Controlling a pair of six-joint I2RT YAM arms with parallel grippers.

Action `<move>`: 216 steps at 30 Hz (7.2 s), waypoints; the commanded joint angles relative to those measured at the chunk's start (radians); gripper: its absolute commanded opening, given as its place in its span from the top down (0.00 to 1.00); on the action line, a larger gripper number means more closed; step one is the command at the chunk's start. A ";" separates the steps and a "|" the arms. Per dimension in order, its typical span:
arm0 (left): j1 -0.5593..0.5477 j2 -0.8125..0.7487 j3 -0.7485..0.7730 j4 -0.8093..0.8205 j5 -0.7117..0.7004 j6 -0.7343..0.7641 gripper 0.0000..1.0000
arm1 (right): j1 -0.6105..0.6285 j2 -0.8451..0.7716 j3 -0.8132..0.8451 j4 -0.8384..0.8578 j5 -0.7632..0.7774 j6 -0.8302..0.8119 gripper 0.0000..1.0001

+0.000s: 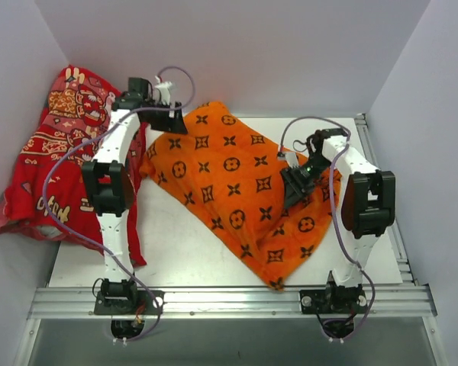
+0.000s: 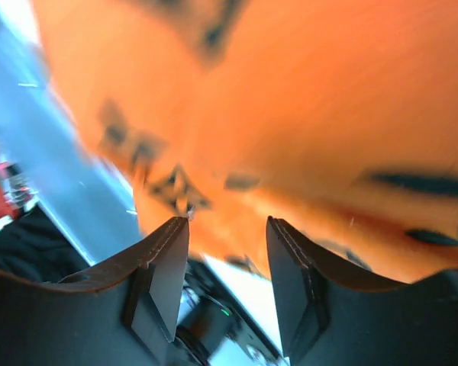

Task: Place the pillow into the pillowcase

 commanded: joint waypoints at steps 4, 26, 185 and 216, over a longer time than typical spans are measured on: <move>-0.078 -0.215 -0.072 -0.012 0.072 0.105 0.16 | -0.139 -0.180 0.150 -0.090 -0.256 0.098 0.49; -0.945 -0.708 -1.002 0.130 -0.149 0.721 0.03 | -0.356 0.155 0.303 0.177 0.316 0.244 0.11; -0.370 -0.582 -1.059 0.433 -0.117 -0.086 0.09 | -0.127 -0.134 -0.115 0.051 0.340 -0.042 0.10; -0.140 -0.864 -0.864 0.131 -0.433 -0.040 0.03 | -0.257 -0.620 -0.222 0.157 0.021 0.287 0.00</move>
